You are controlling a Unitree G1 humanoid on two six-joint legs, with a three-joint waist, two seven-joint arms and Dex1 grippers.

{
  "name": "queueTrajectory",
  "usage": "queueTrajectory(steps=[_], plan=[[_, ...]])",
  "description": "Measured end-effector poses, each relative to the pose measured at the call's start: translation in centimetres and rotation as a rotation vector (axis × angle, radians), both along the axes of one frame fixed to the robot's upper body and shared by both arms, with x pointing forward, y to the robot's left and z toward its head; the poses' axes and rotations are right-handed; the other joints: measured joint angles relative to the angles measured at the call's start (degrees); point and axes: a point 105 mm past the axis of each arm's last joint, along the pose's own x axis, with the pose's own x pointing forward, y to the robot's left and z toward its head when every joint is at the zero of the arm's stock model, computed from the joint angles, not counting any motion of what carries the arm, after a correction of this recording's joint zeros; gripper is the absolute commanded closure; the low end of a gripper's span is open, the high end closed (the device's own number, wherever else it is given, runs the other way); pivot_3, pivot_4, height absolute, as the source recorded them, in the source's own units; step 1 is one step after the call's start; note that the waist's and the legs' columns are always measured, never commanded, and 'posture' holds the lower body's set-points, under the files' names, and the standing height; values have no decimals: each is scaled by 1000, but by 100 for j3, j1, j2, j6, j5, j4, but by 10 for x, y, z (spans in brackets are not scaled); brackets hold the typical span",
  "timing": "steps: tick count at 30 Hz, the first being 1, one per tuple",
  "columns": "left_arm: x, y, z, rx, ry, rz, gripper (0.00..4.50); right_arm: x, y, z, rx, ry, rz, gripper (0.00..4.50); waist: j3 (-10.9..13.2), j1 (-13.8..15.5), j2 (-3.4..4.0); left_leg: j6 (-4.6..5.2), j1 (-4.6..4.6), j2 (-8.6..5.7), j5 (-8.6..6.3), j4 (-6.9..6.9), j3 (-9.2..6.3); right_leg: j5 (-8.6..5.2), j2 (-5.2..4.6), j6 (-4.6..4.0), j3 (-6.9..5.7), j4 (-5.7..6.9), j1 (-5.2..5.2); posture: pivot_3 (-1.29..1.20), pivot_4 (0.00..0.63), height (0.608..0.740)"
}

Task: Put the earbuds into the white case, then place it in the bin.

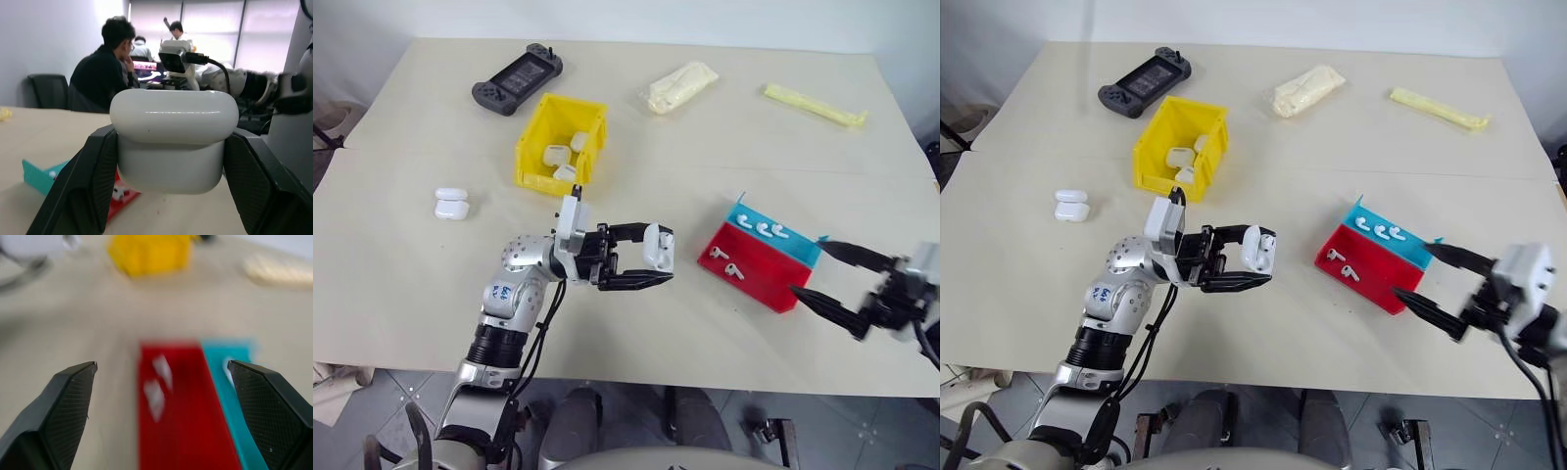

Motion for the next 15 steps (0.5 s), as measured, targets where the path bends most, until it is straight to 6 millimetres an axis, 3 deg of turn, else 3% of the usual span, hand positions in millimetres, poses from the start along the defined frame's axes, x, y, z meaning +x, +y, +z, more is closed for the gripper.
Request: queueTrajectory(steps=[2,7,15], plan=[[-1,0,-3,-1,11,5,1693,-1,-17,-2,-42,3,-50,22,0,-39,1,0,8,2,0,0,8,0,0,0,7,-1,0,0,150,740],[-2,-3,-4,-4,9,7,1693,17,-29,10,-126,-35,-88,22,-1,-87,4,-2,13,4,3,0,4,-1,1,-1,9,0,-1,0,150,740],[-3,-9,-7,-5,1,25,1693,73,0,28,-275,131,-4,22,2,-128,12,-3,1,2,5,3,-7,0,-3,-1,2,-14,-4,0,150,740]])
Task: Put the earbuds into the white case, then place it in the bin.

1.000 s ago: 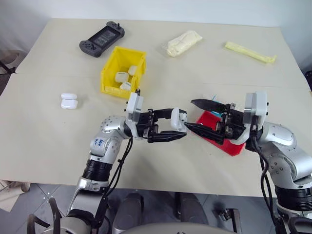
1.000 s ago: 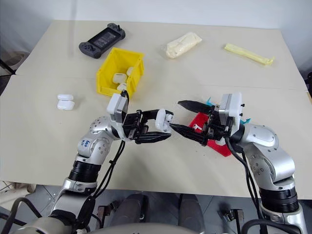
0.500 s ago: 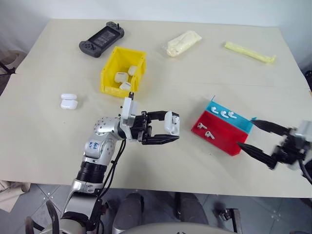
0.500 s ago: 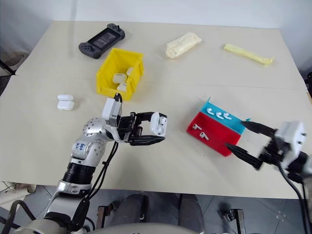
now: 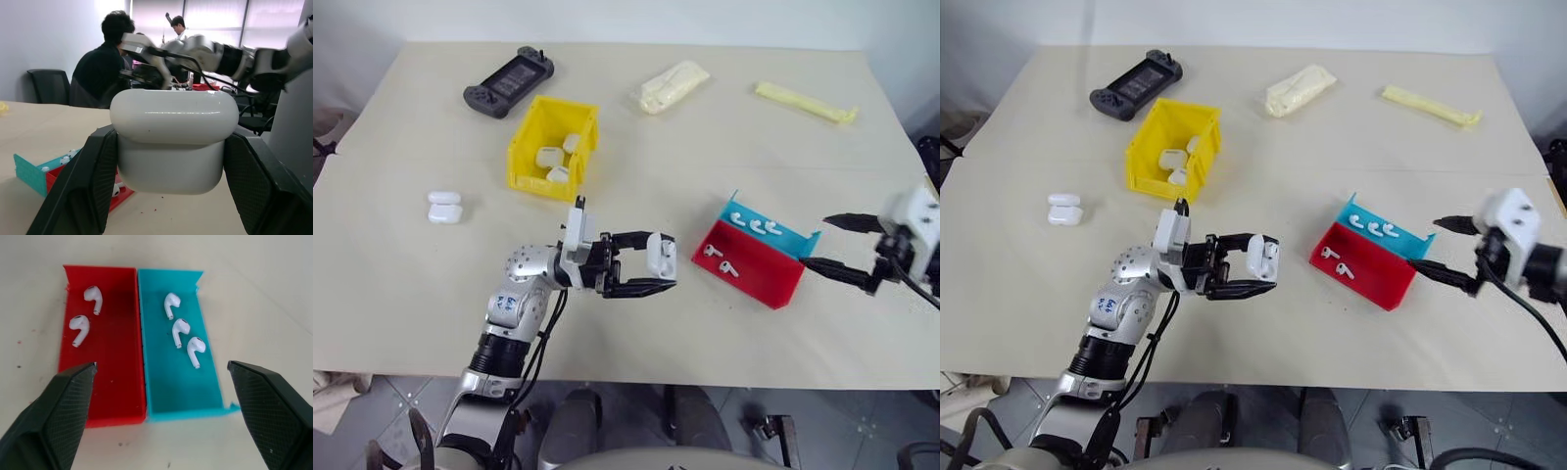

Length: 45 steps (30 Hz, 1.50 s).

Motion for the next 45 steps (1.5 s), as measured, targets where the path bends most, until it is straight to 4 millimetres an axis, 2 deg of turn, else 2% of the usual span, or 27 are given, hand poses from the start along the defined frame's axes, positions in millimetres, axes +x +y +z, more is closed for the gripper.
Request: queueTrajectory(steps=[2,5,11,15,19,22,27,45], plan=[[-1,-1,-1,-3,1,3,1693,20,7,5,-39,31,-8,22,1,-9,3,-1,-4,0,1,-1,-1,0,0,0,-2,-5,-3,0,150,740],[-3,-4,-2,-9,3,-3,1693,41,6,4,-100,85,-58,22,2,10,5,-2,-15,1,1,-5,-7,0,-1,0,-9,-5,-8,0,150,740],[-2,-5,-1,-24,-3,19,1693,64,15,-16,-238,190,-50,22,3,5,5,-1,-22,-3,0,-7,-7,1,-6,2,-17,-3,-8,0,150,740],[-1,-5,0,-32,-6,32,1693,69,19,-30,-323,226,-2,22,3,-11,5,-1,-21,-3,1,-5,-5,1,-6,2,-18,0,-8,0,150,740],[0,-5,0,-35,-7,39,1693,74,20,-33,-354,232,17,22,3,-18,6,-2,-19,-1,1,-4,-4,1,-5,2,-18,4,-8,0,150,740],[0,-5,0,-37,-8,42,1693,77,18,-31,-369,233,18,602,3,-16,6,-2,-19,-2,1,-4,-4,1,-6,2,-18,3,-7,0,150,740],[0,-6,1,-41,-7,46,1693,79,21,-33,-366,256,40,2325,3,-22,6,-3,-19,-1,1,-4,-4,1,-4,2,-18,5,-8,0,150,740],[0,-5,1,-38,-11,48,1693,82,18,-32,-405,295,49,2325,2,-24,6,-3,-19,-1,1,-2,-4,1,-5,2,-18,6,-7,0,150,740]])
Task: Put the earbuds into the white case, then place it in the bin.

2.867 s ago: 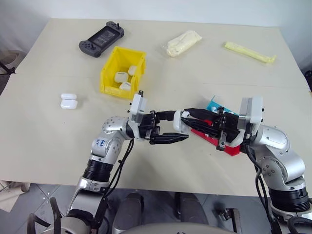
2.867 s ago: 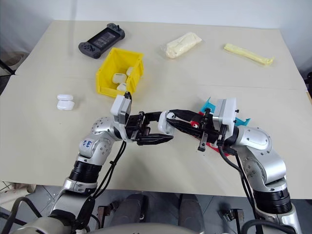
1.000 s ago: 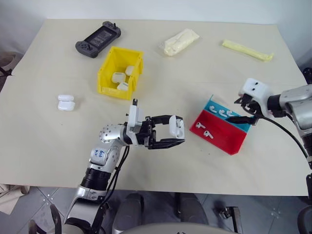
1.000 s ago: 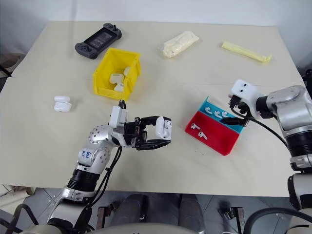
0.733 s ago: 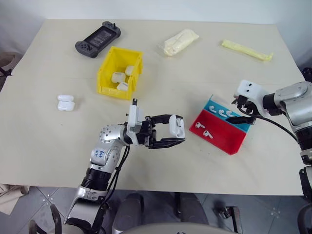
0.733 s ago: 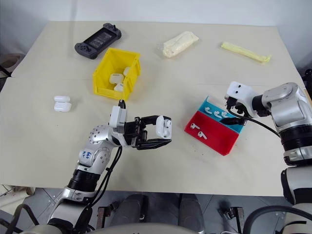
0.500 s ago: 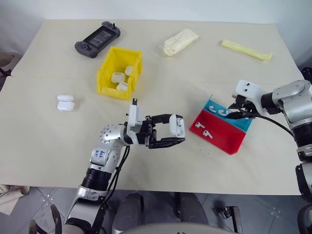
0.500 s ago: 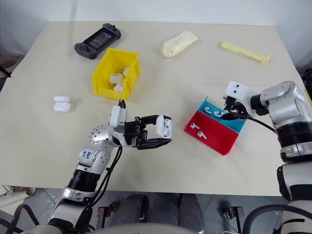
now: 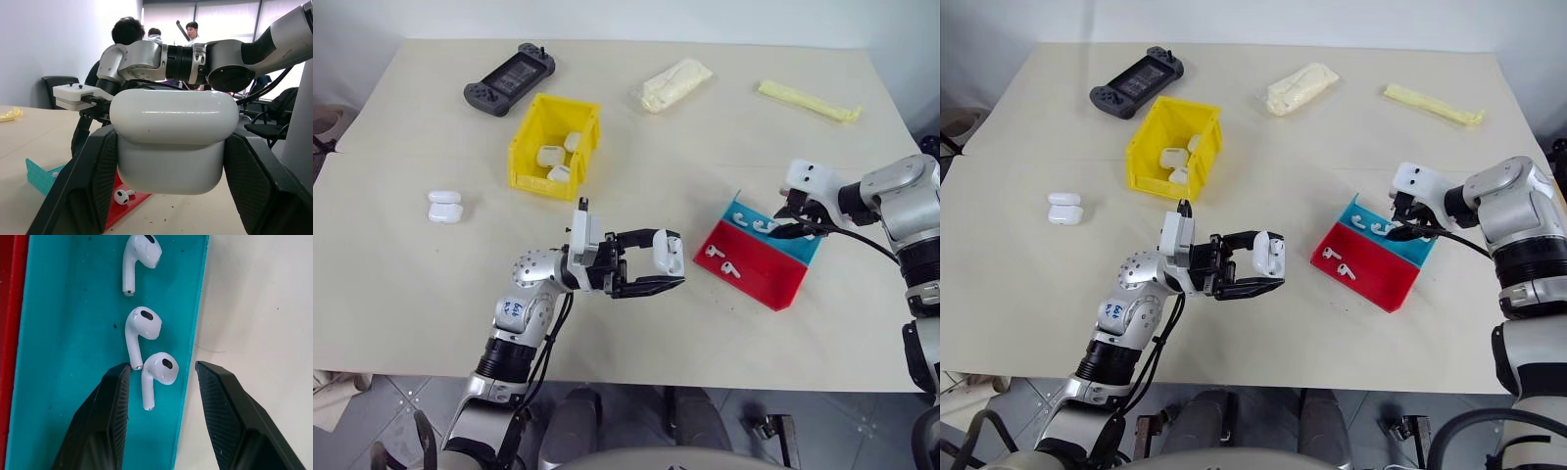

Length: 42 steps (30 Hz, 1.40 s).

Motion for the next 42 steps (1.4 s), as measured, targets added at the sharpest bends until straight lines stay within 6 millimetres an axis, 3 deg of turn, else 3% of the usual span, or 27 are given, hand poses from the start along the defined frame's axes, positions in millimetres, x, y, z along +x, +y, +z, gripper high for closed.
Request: queueTrajectory(steps=[4,42], plan=[[0,0,0,0,0,3,1693,1,3,-1,2,3,15,3210,0,-3,0,0,1,0,0,0,0,0,0,0,0,2,0,0,150,740],[1,2,1,5,-6,12,1693,-2,-4,0,-81,-12,131,3210,0,-2,0,-1,3,0,1,1,1,0,0,0,0,4,2,0,150,740]])
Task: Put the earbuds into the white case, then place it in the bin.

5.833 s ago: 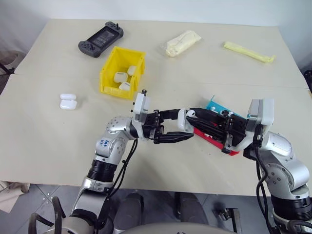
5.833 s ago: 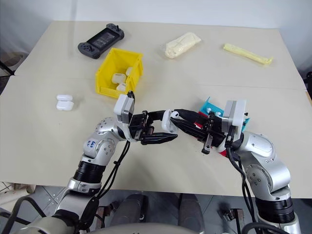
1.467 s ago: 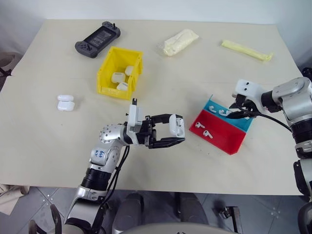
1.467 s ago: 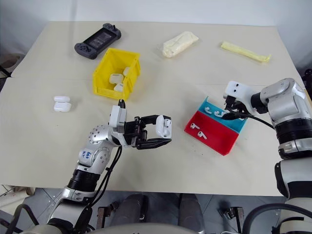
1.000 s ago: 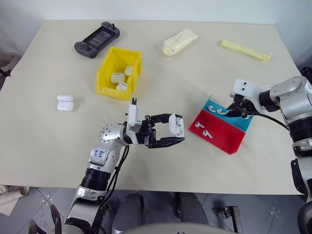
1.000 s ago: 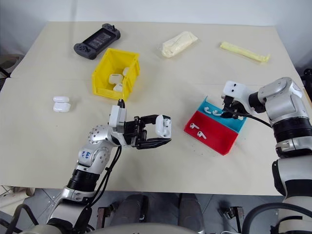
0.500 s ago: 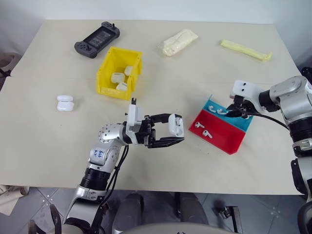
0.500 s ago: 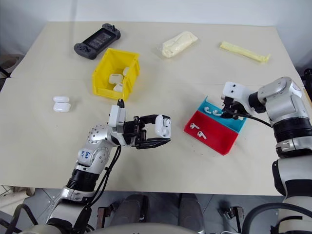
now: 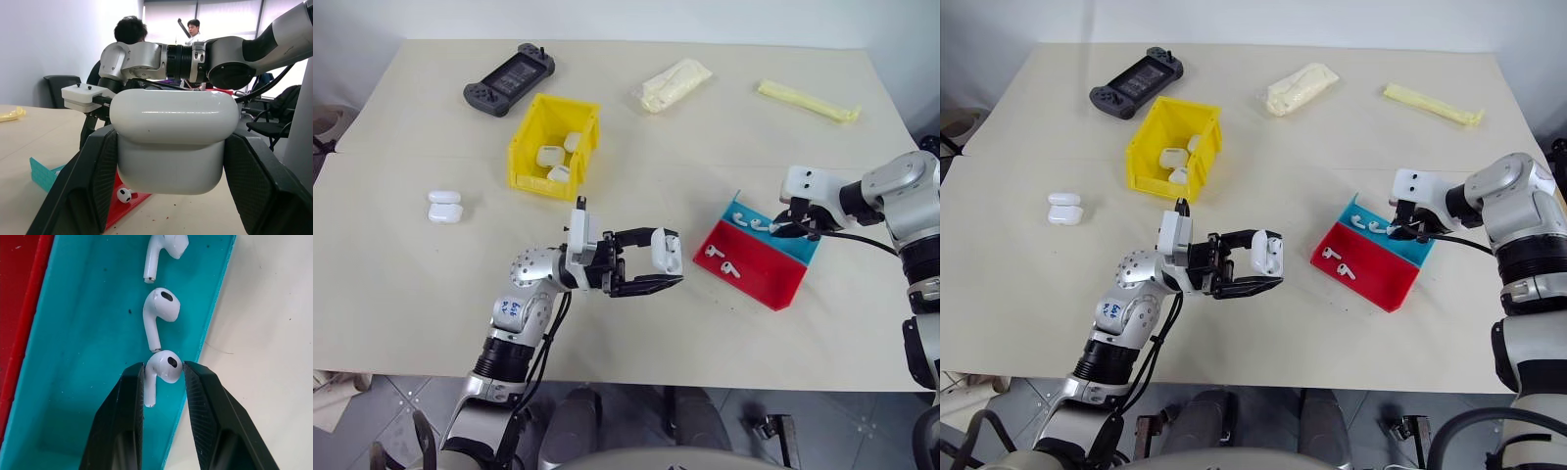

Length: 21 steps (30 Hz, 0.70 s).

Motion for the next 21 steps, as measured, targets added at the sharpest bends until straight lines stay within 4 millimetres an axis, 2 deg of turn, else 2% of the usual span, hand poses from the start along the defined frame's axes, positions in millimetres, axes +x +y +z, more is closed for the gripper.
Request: queueTrajectory(steps=[5,9,17,21], plan=[[0,0,1,-1,-3,0,1693,0,0,0,-4,-4,2,3210,0,-1,0,0,0,0,0,0,0,0,0,0,0,0,0,0,150,740],[0,1,1,-2,-3,2,1693,0,0,0,-2,-5,3,4010,0,-1,0,0,0,0,0,0,0,0,0,0,0,0,0,0,150,740],[0,1,1,-1,-3,1,1693,-1,-1,-1,40,-21,-24,4008,0,2,0,0,0,0,0,0,0,0,0,0,0,1,0,0,150,740],[0,0,1,2,-4,-5,1693,-9,-7,4,71,-36,-46,4008,0,15,0,0,-3,-2,0,1,0,0,-2,0,0,0,-1,0,150,740]])
